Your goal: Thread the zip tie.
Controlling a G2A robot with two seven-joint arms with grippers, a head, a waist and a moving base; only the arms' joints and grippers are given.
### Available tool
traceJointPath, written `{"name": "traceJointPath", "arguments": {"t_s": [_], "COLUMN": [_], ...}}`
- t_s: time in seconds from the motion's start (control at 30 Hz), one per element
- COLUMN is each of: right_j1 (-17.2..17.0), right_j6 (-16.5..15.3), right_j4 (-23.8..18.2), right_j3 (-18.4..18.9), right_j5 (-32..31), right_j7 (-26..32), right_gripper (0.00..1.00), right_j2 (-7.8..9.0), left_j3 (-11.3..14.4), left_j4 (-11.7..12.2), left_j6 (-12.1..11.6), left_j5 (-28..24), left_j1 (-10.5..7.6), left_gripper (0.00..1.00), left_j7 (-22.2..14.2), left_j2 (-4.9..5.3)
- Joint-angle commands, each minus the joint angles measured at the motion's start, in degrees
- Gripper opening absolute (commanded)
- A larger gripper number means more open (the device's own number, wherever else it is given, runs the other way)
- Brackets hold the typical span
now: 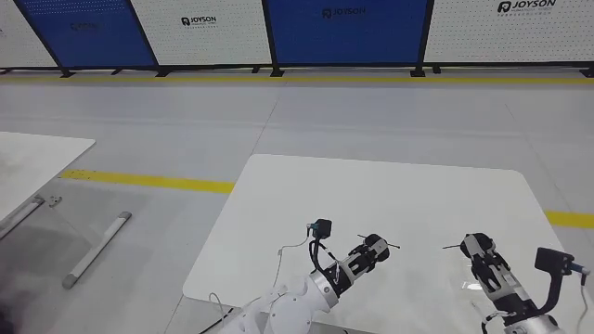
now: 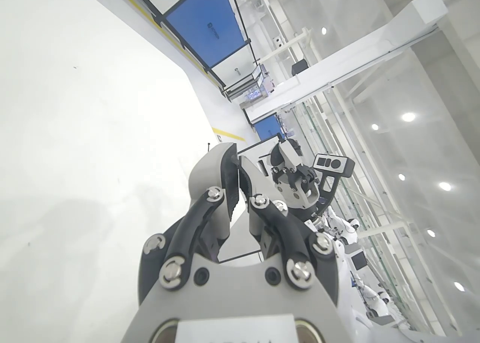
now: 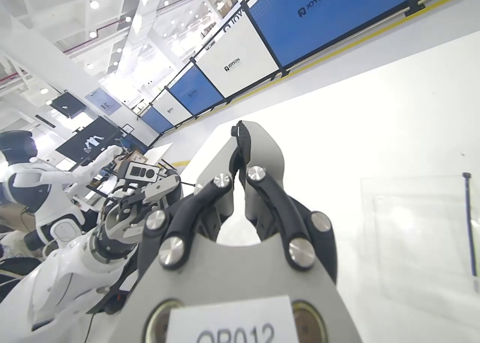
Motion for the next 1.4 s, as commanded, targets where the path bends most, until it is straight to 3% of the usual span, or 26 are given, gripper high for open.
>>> {"name": "traceJointPath", "arguments": {"t_s": [0.0, 0.07, 0.17, 0.27, 0.8, 1.03, 1.37], "right_j1": [0.0, 0.0, 0.0, 0.0, 0.0, 0.0, 0.0], "right_j6": [0.0, 0.0, 0.0, 0.0, 0.0, 0.0, 0.0], "right_j4": [0.0, 0.0, 0.0, 0.0, 0.0, 0.0, 0.0], "right_j3": [0.0, 0.0, 0.0, 0.0, 0.0, 0.0, 0.0], "right_j5": [0.0, 0.0, 0.0, 0.0, 0.0, 0.0, 0.0], "right_j7": [0.0, 0.0, 0.0, 0.0, 0.0, 0.0, 0.0], "right_gripper": [0.00, 0.00, 0.00, 0.00, 0.00, 0.00, 0.00], "right_j2": [0.00, 0.00, 0.00, 0.00, 0.00, 0.00, 0.00], "left_j3": [0.0, -0.1, 0.9, 2.2, 2.4, 4.6, 4.6], "left_j4": [0.0, 0.0, -0.2, 0.2, 0.2, 1.1, 1.1], "left_j6": [0.0, 0.4, 4.3, 5.9, 6.0, 6.1, 6.1], "left_j5": [0.0, 0.3, 2.4, 4.2, 4.3, 6.9, 7.0], "left_j1": [0.00, -0.05, -0.43, -0.95, -0.94, -1.68, -1.71], "left_gripper": [0.00, 0.00, 0.00, 0.00, 0.00, 0.00, 0.00], "left_j7": [0.0, 0.6, 2.6, 2.9, 2.9, 2.2, 2.3], "left_j2": [0.00, -0.03, -0.39, -0.69, -0.73, -1.20, -1.22]}}
